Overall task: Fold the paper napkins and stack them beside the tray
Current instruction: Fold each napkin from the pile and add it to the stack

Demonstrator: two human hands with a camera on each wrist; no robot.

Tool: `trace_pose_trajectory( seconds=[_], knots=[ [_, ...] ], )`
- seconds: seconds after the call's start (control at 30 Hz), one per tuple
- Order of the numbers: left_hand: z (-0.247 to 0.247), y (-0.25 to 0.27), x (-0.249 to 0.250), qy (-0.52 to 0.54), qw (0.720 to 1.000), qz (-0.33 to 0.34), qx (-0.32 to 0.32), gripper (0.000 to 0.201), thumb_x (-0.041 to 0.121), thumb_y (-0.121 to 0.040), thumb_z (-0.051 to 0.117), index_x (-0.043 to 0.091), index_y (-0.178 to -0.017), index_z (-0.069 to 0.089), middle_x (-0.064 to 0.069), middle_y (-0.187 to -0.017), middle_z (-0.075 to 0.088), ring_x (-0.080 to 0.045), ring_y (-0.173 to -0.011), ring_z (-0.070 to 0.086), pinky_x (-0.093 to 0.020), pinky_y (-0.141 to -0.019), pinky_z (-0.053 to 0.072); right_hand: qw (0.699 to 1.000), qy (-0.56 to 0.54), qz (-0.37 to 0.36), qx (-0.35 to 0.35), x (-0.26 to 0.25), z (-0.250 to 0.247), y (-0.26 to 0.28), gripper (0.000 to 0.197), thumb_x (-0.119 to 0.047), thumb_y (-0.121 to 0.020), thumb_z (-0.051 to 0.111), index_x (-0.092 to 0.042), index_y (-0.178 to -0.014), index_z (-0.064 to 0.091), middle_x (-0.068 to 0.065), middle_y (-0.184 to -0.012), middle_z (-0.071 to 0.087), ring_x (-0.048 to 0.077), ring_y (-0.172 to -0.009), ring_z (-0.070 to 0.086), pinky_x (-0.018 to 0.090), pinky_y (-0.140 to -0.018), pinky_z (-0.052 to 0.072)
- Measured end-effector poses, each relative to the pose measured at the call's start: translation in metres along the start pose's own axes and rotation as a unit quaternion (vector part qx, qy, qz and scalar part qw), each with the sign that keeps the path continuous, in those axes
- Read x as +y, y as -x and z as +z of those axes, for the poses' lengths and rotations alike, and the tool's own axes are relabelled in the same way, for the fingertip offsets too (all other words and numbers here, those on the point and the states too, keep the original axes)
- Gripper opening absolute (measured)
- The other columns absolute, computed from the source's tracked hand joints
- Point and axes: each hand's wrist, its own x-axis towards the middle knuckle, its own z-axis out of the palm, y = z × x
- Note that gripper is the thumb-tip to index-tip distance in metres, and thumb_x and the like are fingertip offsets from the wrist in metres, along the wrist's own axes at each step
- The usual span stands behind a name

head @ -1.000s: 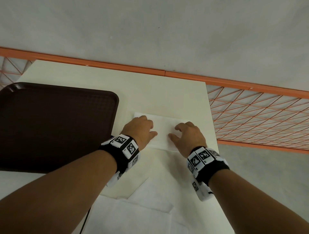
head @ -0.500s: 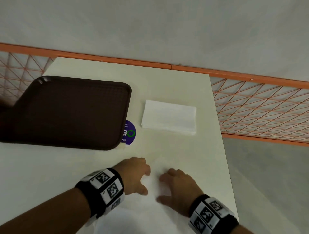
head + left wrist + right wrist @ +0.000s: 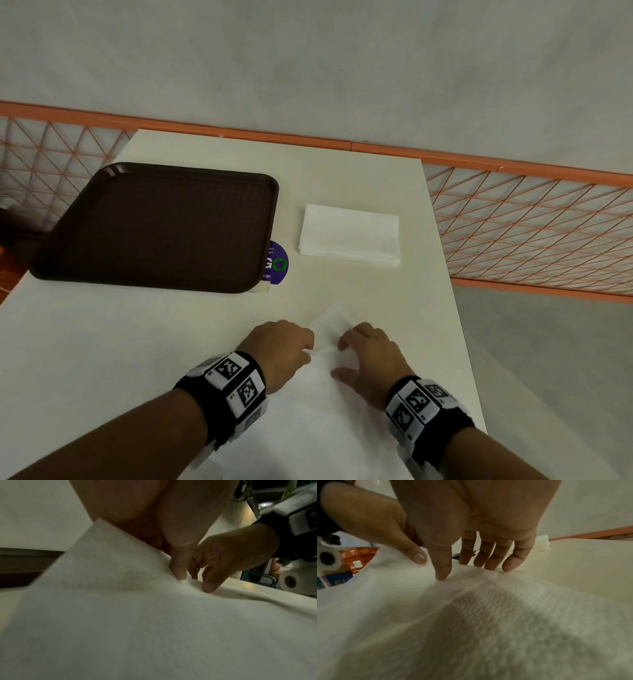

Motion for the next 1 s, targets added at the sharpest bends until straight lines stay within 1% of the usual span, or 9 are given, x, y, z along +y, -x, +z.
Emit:
trace_pose_trajectory(
  seconds=[0.1, 0.17, 0.27, 0.4, 0.5, 0.7, 0.8, 0.9, 1.0],
  knots=[
    [-0.003, 0.01, -0.002, 0.051, 0.999, 0.004, 0.016, 0.019, 0.036, -0.094, 0.052, 0.024, -0.106, 0.06, 0.001, -0.103, 0.066, -0.02, -0.095, 0.06, -0.031, -0.082, 0.047, 0.997, -0.073, 0.008, -0.001, 0.005, -0.004, 0.004, 0.017, -0.038, -0.082, 0.068, -0.034, -0.089, 0.053, -0.012, -0.097, 0.056, 0.014, -0.095, 0.054, 0.027, -0.086, 0.046],
    [-0.005, 0.015, -0.007, 0.08, 0.996, -0.011, 0.033, 0.015, 0.036, -0.092, 0.055, 0.024, -0.101, 0.059, 0.003, -0.098, 0.065, -0.018, -0.091, 0.06, -0.031, -0.08, 0.048, 0.993, -0.119, 0.009, 0.009, 0.005, -0.009, 0.008, 0.02, -0.03, -0.082, 0.07, -0.035, -0.077, 0.052, -0.011, -0.085, 0.061, 0.013, -0.086, 0.059, 0.022, -0.077, 0.047],
    [-0.005, 0.017, -0.019, 0.1, 0.993, -0.041, 0.045, 0.019, 0.036, -0.089, 0.059, 0.025, -0.104, 0.058, 0.006, -0.1, 0.062, -0.016, -0.092, 0.059, -0.028, -0.079, 0.046, 0.991, -0.127, -0.015, 0.029, 0.002, -0.016, 0.015, 0.022, -0.027, -0.082, 0.072, -0.035, -0.072, 0.055, -0.009, -0.079, 0.064, 0.01, -0.081, 0.062, 0.017, -0.072, 0.046],
    [-0.001, 0.02, -0.032, 0.077, 0.995, -0.055, 0.037, 0.031, 0.041, -0.09, 0.058, 0.027, -0.118, 0.057, 0.005, -0.117, 0.059, -0.016, -0.106, 0.056, -0.027, -0.089, 0.045, 0.993, -0.095, -0.021, 0.065, -0.005, -0.017, 0.023, 0.007, -0.038, -0.085, 0.069, -0.031, -0.084, 0.066, -0.006, -0.083, 0.071, 0.012, -0.081, 0.065, 0.027, -0.077, 0.052],
    [0.003, 0.022, -0.037, 0.063, 0.996, -0.048, 0.039, 0.046, 0.047, -0.091, 0.056, 0.024, -0.13, 0.051, 0.005, -0.126, 0.053, -0.016, -0.117, 0.051, -0.028, -0.098, 0.041, 0.996, -0.052, -0.011, 0.07, -0.012, -0.015, 0.027, 0.016, -0.045, -0.089, 0.063, -0.032, -0.096, 0.068, -0.006, -0.09, 0.072, 0.013, -0.086, 0.064, 0.025, -0.077, 0.051],
    [0.008, 0.027, -0.049, 0.202, 0.974, -0.02, 0.101, 0.025, 0.041, -0.086, 0.066, 0.021, -0.101, 0.063, 0.007, -0.095, 0.061, -0.014, -0.092, 0.058, -0.036, -0.089, 0.048, 0.999, 0.005, -0.023, 0.036, -0.01, -0.007, 0.026, 0.031, -0.05, -0.096, 0.046, -0.026, -0.101, 0.065, -0.001, -0.087, 0.07, 0.021, -0.083, 0.062, 0.031, -0.076, 0.05],
    [0.009, 0.029, -0.055, 0.234, 0.962, 0.018, 0.142, 0.019, 0.036, -0.087, 0.066, 0.019, -0.093, 0.069, 0.006, -0.091, 0.064, -0.013, -0.088, 0.06, -0.038, -0.088, 0.049, 0.996, 0.05, -0.062, 0.051, -0.007, -0.005, 0.028, 0.039, -0.05, -0.099, 0.036, -0.021, -0.097, 0.063, -0.002, -0.086, 0.068, 0.023, -0.082, 0.06, 0.032, -0.076, 0.049],
    [0.009, 0.031, -0.054, 0.228, 0.954, 0.059, 0.184, 0.028, 0.04, -0.089, 0.062, 0.02, -0.107, 0.072, 0.015, -0.111, 0.059, -0.007, -0.107, 0.055, -0.03, -0.101, 0.043, 0.983, 0.045, -0.131, 0.117, -0.007, -0.003, 0.033, 0.058, -0.06, -0.096, 0.023, -0.025, -0.106, 0.068, -0.007, -0.103, 0.071, 0.021, -0.093, 0.066, 0.033, -0.078, 0.054],
    [0.003, 0.035, -0.05, 0.178, 0.957, 0.097, 0.209, 0.057, 0.067, -0.086, 0.038, 0.032, -0.123, 0.064, 0.019, -0.137, 0.044, -0.002, -0.127, 0.038, -0.02, -0.108, 0.027, 0.984, 0.06, -0.11, 0.13, -0.008, 0.001, 0.039, 0.073, -0.072, -0.087, 0.014, -0.034, -0.119, 0.067, -0.007, -0.131, 0.062, 0.018, -0.113, 0.064, 0.032, -0.092, 0.053]
  ],
)
